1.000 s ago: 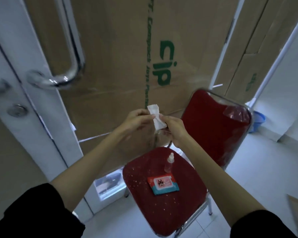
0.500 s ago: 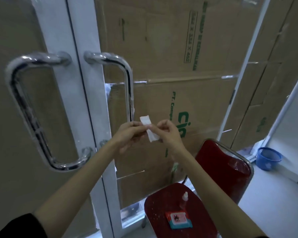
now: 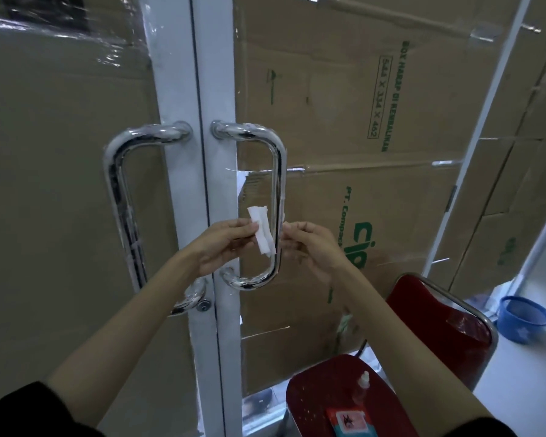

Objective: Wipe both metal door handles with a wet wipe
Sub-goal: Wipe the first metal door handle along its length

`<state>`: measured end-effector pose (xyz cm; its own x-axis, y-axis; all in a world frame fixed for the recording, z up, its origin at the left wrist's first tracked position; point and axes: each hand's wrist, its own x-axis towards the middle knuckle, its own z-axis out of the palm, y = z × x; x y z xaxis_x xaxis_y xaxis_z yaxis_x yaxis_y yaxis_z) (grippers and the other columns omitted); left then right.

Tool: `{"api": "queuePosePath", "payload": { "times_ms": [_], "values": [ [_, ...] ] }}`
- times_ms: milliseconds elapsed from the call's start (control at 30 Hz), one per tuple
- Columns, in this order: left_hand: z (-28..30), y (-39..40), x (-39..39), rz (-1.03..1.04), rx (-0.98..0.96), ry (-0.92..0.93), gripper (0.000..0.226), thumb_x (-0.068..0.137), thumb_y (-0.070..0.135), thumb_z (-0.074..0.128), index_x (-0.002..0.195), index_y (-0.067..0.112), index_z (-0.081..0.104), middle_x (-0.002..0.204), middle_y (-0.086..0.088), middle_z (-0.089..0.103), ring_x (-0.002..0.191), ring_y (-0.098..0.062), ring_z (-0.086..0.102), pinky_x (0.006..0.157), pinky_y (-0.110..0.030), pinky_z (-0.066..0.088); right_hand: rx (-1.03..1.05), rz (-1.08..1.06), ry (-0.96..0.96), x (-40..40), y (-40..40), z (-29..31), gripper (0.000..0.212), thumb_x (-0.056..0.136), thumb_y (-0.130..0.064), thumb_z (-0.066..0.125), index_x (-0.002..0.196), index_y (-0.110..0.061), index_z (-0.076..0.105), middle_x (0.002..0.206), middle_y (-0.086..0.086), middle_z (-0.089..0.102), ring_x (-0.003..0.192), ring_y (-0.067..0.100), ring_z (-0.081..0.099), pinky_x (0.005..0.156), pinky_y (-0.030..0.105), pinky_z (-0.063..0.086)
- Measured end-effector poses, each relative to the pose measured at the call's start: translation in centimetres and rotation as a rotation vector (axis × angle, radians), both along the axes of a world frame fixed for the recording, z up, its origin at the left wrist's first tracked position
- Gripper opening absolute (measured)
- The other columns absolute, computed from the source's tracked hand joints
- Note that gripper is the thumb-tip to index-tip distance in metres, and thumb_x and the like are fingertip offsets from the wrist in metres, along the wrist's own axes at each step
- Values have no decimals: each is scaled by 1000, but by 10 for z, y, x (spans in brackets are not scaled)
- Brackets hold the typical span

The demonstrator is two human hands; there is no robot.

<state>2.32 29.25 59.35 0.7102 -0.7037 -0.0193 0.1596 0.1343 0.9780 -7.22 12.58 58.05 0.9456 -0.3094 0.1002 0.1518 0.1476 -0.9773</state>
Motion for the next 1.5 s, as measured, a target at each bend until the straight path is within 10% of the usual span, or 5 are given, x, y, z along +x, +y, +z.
{"api": "queuePosePath", "payload": {
  "times_ms": [467, 767, 933, 1167, 1500],
  "values": [
    [-13, 49, 41, 145, 9, 12, 14, 91, 15, 59, 101, 8, 65, 92, -5, 64, 81, -10, 60, 67, -16, 56, 306, 152, 42, 45, 29, 6, 15, 92, -16, 58, 97, -3, 63, 88, 8, 69, 69, 12, 68, 61, 21, 57],
    [-9, 64, 31, 241, 192, -134, 52, 86, 54, 55, 117, 12, 54, 112, -8, 62, 101, -24, 65, 89, -36, 54, 19, 220, 21, 71, 68, 6, 13, 96, -20, 53, 91, -8, 53, 83, 9, 67, 68, 15, 66, 58, 25, 54],
    [13, 73, 34, 278, 84, -221, 33, 90, 16, 61, 119, 1, 59, 120, -21, 64, 101, -23, 66, 85, -24, 55, 31, 233, -42, 89, 84, 24, 10, 91, -19, 60, 88, -9, 58, 83, 8, 68, 72, 17, 65, 61, 25, 54],
    [72, 80, 34, 355, 180, -567, 20, 86, 22, 66, 103, 11, 72, 104, -8, 71, 89, -14, 65, 87, -33, 49, 399, 641, 5, 106, 82, 54, 55, 85, -25, 64, 131, 1, 51, 135, 26, 50, 122, 40, 52, 97, 52, 48],
    [69, 105, 30, 814, 466, -1617, 19, 84, 40, 64, 100, 32, 71, 92, 12, 51, 70, 7, 46, 63, -5, 35, 134, 356, -127, 117, 65, 63, 9, 87, -3, 59, 95, -1, 57, 99, 15, 67, 79, 19, 69, 74, 24, 58]
  ]
}}
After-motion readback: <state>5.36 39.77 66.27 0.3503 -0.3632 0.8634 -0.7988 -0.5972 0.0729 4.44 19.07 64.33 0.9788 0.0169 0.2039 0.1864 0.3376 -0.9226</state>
